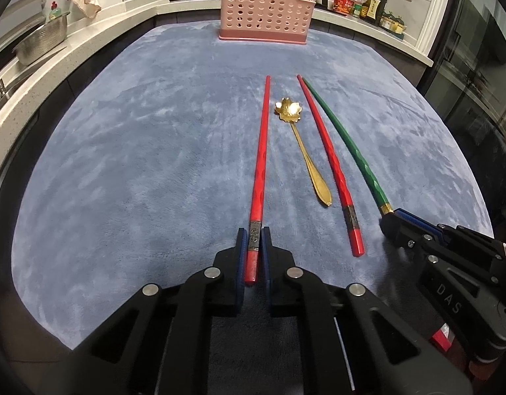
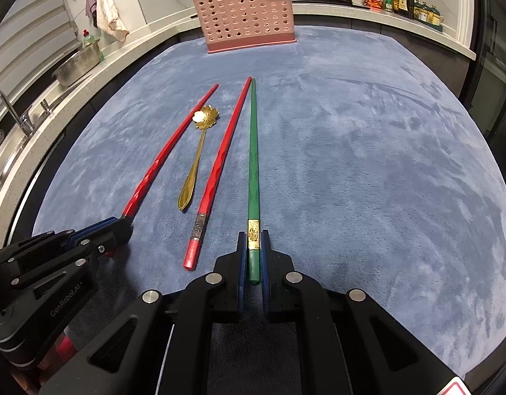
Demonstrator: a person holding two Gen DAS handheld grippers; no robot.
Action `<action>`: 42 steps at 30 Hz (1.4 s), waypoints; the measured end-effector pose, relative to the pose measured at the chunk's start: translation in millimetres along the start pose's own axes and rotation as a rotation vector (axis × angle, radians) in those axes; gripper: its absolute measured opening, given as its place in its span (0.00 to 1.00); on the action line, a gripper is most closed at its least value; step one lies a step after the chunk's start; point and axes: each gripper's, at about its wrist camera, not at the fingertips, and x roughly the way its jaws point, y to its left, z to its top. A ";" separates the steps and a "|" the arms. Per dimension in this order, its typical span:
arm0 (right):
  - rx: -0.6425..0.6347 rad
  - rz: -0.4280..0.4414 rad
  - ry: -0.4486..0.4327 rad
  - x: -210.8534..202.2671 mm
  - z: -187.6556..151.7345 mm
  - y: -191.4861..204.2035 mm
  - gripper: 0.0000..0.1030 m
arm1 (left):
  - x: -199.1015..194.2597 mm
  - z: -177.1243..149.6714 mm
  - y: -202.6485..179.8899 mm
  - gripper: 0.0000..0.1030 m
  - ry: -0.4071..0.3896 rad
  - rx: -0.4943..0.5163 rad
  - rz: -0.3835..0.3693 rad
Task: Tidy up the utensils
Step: 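Lift and carry the red and green chopsticks in both tools to the holder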
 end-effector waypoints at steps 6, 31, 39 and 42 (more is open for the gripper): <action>0.040 0.012 -0.021 -8.9 5.8 -7.3 0.07 | -7.4 6.0 3.5 0.08 -0.012 -0.009 0.007; 0.097 0.021 -0.265 -100.3 83.8 -22.6 0.07 | -91.5 88.3 24.0 0.07 -0.241 -0.078 -0.001; 0.082 0.030 -0.365 -124.3 121.7 -23.1 0.07 | -110.0 130.2 27.1 0.07 -0.306 -0.083 0.017; 0.076 0.028 -0.394 -127.4 134.5 -24.1 0.07 | -111.7 145.1 27.9 0.07 -0.323 -0.084 0.018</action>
